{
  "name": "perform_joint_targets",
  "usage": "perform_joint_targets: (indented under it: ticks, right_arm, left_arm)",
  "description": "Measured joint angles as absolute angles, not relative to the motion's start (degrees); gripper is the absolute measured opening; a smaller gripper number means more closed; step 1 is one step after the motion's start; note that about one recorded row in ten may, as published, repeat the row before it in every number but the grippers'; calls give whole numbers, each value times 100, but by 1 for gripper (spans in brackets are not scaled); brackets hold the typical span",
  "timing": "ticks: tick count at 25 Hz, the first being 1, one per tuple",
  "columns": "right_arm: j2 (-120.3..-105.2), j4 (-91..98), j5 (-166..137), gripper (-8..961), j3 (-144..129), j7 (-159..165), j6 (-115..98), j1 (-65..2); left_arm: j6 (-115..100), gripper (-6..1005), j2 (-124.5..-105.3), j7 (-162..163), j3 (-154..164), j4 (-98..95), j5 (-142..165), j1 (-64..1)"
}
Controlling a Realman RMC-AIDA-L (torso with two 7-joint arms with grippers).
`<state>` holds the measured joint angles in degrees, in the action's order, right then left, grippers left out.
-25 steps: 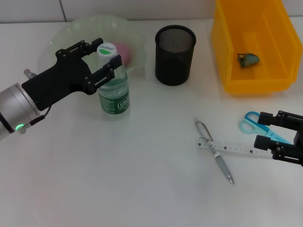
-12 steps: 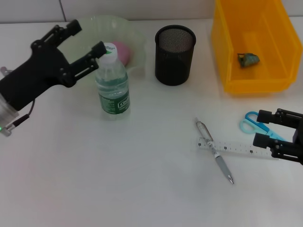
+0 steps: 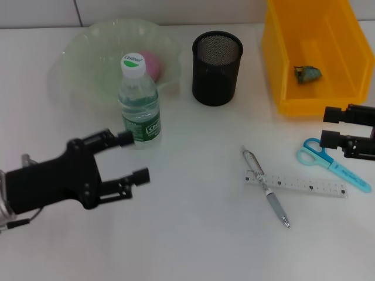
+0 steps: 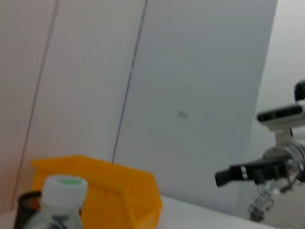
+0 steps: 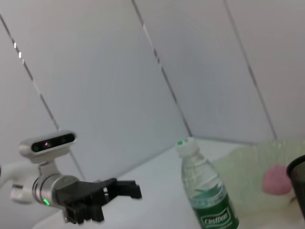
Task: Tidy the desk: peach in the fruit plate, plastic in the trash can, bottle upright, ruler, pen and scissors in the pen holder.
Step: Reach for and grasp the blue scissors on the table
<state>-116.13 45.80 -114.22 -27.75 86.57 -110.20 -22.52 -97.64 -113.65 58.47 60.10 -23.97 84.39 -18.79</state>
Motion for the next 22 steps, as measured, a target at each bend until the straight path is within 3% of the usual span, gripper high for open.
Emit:
perform_joint_targets:
  ticks: [7,12,15,22]
  right_arm:
    - [-11608,7471,-12631,644,-4384,11437,-11149,-2695]
    - [-11819,9022,-14472,643,-5782,13049,-11118,-3006]
    - [-11934,9158,-15178,643,-6411,13599,-10974,-3142]
    - [-11941,8789,-15834,641,-7511,14509,-10078,-3168]
  left_arm:
    - [-9327,813,-11680,6049,6019,-2362,9299,-2155]
    - [-9212,813,-11766,6047,6023,-2356,9370,-2180]
    - [-9142,813,-11790,6023,6030,-2355,9374,-2188]
    - [-9009,813,-11809,6021,6035,-2355,9433,-2254]
